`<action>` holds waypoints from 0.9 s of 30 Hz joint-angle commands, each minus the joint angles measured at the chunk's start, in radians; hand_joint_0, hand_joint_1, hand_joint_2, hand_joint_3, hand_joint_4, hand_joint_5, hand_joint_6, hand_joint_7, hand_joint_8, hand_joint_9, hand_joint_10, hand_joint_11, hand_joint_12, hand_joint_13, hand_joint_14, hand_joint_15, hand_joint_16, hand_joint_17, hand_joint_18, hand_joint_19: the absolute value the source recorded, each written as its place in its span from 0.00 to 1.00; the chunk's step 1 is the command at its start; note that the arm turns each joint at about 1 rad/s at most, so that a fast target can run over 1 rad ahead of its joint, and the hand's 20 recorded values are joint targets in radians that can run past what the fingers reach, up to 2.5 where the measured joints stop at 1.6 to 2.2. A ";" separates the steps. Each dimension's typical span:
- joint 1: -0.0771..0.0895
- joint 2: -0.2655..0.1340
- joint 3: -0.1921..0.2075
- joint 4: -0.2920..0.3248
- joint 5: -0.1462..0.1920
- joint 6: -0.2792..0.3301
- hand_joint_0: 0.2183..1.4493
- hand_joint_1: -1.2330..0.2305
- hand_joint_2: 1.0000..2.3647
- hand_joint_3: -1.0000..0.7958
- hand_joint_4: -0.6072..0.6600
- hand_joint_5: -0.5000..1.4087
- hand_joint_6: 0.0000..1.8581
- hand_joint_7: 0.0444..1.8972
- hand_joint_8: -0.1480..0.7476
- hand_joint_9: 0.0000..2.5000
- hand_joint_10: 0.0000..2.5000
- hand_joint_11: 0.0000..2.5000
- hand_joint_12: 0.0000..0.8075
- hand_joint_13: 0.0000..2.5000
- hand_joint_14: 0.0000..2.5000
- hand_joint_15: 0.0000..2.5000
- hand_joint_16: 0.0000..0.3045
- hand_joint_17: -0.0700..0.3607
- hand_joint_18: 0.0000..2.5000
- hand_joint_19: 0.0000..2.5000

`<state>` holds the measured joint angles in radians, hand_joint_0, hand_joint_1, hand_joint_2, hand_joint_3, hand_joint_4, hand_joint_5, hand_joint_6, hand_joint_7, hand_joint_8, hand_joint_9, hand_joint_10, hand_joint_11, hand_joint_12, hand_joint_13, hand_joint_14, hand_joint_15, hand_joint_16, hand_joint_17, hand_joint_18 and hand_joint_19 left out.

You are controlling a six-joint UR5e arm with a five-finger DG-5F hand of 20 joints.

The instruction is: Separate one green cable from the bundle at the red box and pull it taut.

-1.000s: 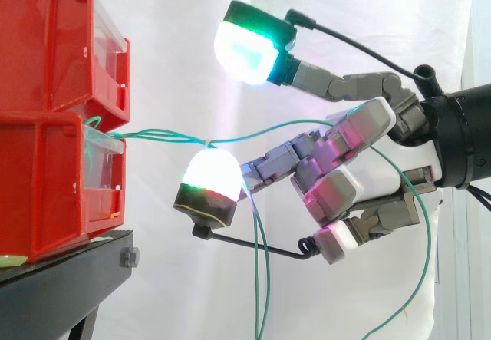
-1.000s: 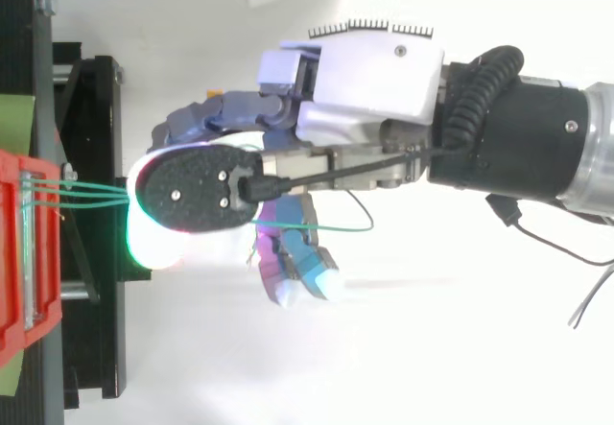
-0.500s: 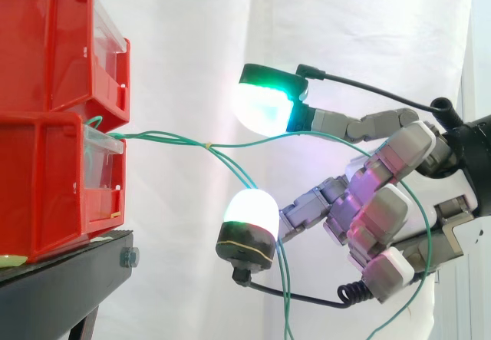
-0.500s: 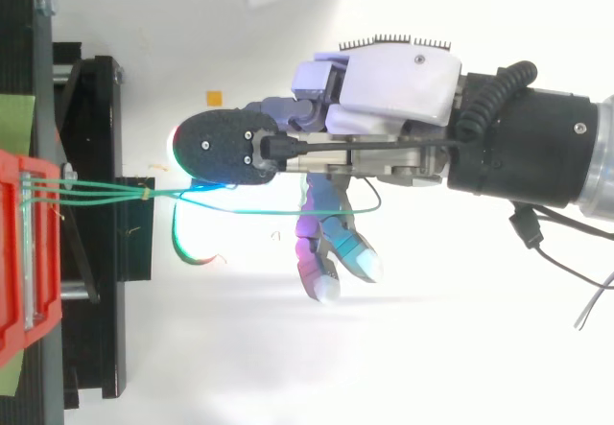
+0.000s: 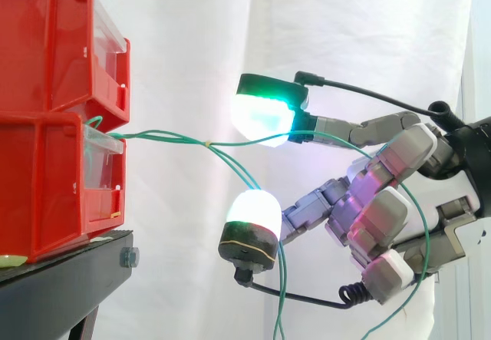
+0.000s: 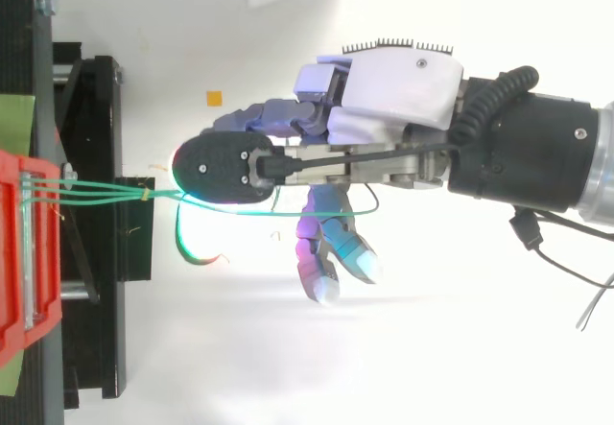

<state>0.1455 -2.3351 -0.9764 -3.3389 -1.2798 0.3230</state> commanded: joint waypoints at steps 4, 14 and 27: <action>0.000 -0.001 0.015 -0.004 0.010 0.001 0.21 0.52 0.00 0.28 0.56 0.34 0.27 0.70 0.41 0.86 0.01 0.19 0.50 0.66 0.01 0.24 0.23 0.52 0.58 0.14; 0.000 0.000 0.039 -0.019 0.010 0.001 0.19 0.50 0.00 0.28 0.57 0.34 0.27 0.70 0.42 0.86 0.01 0.18 0.51 0.66 0.01 0.23 0.24 0.54 0.60 0.14; 0.014 -0.004 0.042 -0.002 0.039 -0.016 0.14 0.50 0.00 0.28 0.61 0.34 0.27 0.70 0.43 0.85 0.01 0.16 0.55 0.67 0.01 0.23 0.27 0.58 0.63 0.12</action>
<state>0.1514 -2.3367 -0.9345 -3.3500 -1.2558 0.3168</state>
